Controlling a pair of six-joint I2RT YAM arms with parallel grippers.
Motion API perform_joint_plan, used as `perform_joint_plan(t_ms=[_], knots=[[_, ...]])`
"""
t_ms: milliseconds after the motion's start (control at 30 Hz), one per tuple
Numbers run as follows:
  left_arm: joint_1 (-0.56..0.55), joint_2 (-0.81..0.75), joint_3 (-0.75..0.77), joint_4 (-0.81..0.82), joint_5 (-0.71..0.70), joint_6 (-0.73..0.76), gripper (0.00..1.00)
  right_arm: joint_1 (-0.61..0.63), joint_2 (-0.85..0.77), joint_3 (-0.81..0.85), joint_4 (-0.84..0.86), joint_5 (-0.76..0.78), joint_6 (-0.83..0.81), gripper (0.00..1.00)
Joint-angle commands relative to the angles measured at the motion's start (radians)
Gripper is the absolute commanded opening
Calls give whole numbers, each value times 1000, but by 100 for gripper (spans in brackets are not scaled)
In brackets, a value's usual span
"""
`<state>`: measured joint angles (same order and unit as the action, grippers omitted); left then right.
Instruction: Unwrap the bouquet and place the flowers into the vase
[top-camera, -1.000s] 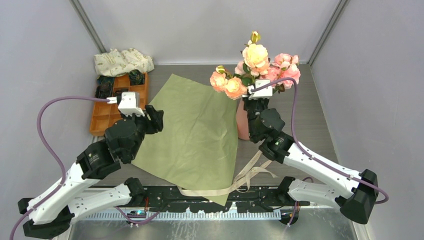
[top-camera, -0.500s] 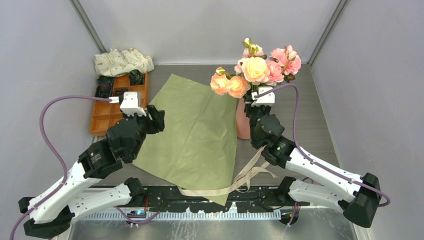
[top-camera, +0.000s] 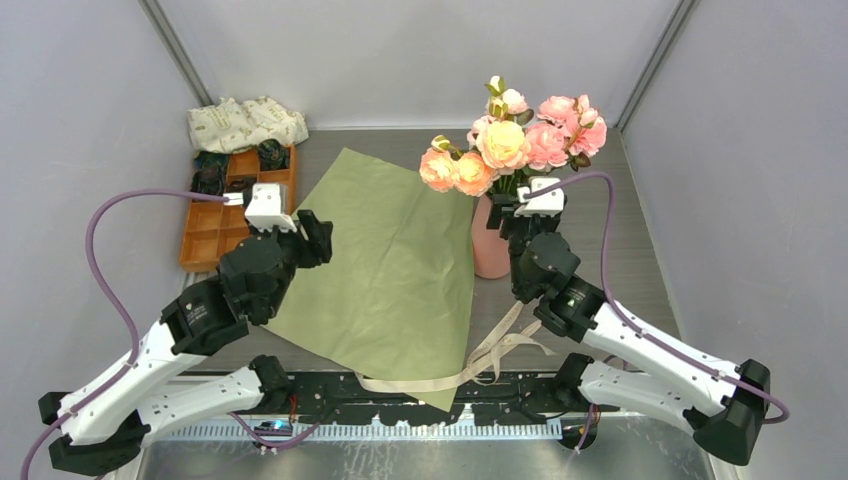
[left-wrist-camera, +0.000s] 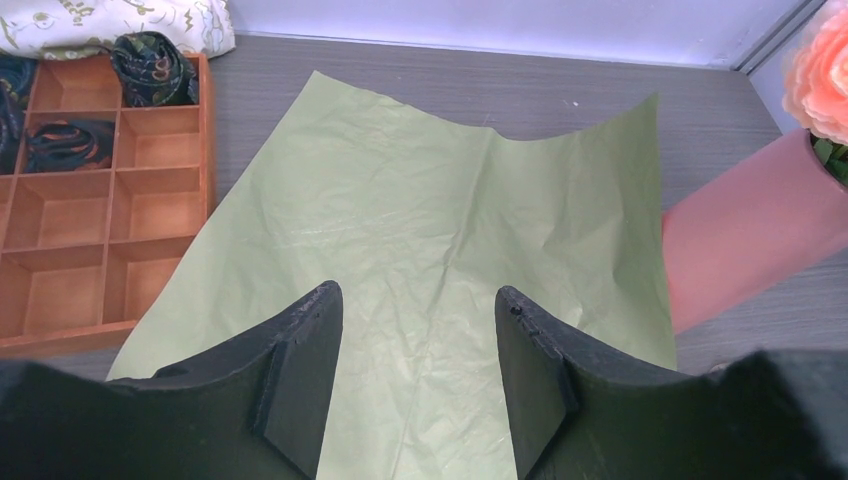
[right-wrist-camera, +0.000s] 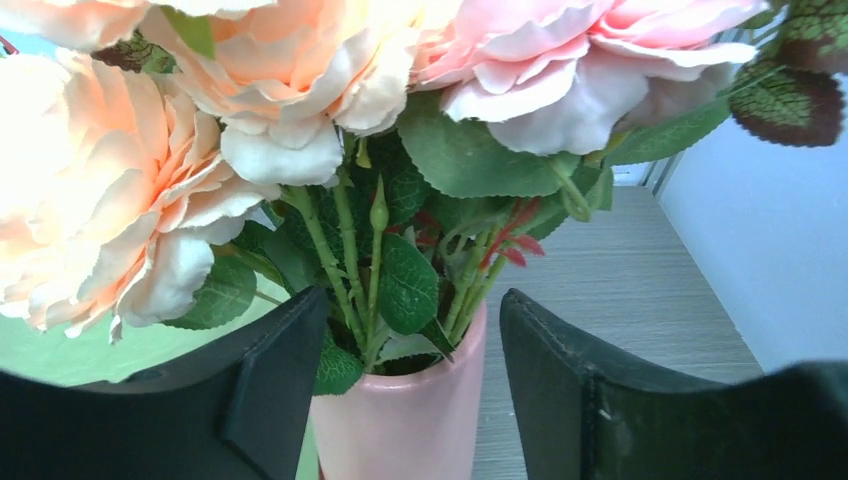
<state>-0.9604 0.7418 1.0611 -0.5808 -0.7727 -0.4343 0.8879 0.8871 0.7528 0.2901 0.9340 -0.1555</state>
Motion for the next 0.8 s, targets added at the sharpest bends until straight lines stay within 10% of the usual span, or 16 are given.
perform_joint_plan(t_ms=[0, 133, 767], knots=[[-3, 6, -1, 55, -2, -4, 59, -3, -58, 57, -64, -9, 78, 75], [-3, 11, -2, 56, -3, -4, 59, -3, -115, 80, -157, -33, 149, 99], [-3, 9, 4, 48, -1, -17, 61, -3, -406, 292, -796, 18, 598, 100]])
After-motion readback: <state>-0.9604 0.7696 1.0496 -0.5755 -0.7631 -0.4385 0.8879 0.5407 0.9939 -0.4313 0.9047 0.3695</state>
